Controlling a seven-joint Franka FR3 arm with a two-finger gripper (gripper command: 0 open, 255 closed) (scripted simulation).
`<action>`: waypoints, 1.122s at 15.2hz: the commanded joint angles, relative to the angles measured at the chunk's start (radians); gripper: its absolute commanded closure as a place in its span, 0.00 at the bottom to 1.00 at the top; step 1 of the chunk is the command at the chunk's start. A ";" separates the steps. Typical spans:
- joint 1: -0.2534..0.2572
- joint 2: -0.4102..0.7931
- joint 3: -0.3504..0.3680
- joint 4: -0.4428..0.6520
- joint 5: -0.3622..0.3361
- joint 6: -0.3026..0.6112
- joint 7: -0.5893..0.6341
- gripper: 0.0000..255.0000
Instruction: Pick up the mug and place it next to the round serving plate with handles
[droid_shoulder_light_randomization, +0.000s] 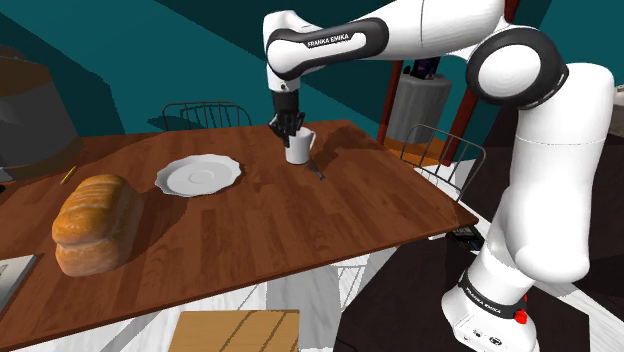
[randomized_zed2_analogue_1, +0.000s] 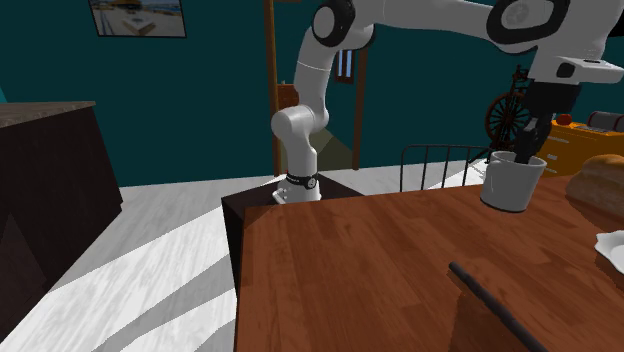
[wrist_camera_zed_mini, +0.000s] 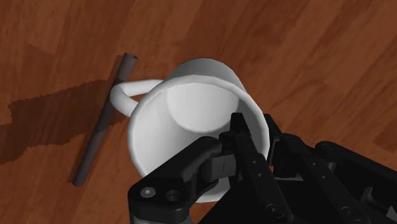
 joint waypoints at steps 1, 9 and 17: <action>0.028 0.025 0.016 0.023 -0.001 -0.001 0.045 1.00; 0.131 0.160 0.066 0.195 -0.005 -0.047 0.196 1.00; 0.239 0.389 0.100 0.532 -0.014 -0.161 0.328 1.00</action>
